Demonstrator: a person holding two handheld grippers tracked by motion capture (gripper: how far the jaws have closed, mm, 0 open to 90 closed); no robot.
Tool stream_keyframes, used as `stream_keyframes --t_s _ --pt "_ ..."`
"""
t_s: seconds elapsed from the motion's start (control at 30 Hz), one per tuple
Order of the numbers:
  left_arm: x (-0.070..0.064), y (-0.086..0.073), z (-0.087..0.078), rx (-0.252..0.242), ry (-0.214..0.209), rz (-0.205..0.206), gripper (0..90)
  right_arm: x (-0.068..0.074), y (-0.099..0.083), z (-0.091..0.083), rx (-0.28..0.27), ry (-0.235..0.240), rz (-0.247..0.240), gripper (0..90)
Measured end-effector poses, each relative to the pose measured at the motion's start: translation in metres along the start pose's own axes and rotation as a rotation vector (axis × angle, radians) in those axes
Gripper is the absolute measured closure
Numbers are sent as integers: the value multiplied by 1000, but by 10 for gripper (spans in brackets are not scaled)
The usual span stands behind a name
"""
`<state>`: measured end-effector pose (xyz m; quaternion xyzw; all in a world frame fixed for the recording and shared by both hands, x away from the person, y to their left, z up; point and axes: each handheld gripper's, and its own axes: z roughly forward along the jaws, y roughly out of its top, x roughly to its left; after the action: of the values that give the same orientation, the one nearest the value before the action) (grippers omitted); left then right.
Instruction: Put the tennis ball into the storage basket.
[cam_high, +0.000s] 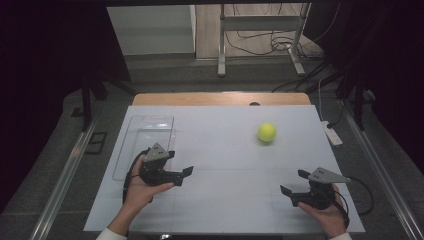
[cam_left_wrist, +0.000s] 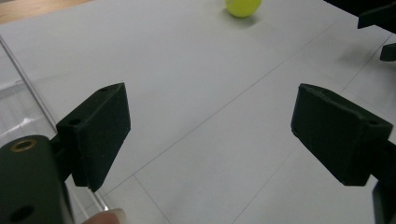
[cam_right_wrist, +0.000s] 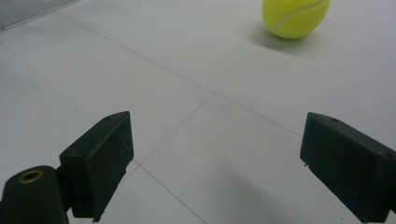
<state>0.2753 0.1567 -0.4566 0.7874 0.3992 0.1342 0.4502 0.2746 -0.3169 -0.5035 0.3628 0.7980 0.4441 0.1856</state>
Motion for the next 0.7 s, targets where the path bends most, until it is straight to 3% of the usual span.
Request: stream_keyframes --t_s 0.7 --pt "-4 18 16 15 -13 34 130 0 -1 0 4 -1 2 99"
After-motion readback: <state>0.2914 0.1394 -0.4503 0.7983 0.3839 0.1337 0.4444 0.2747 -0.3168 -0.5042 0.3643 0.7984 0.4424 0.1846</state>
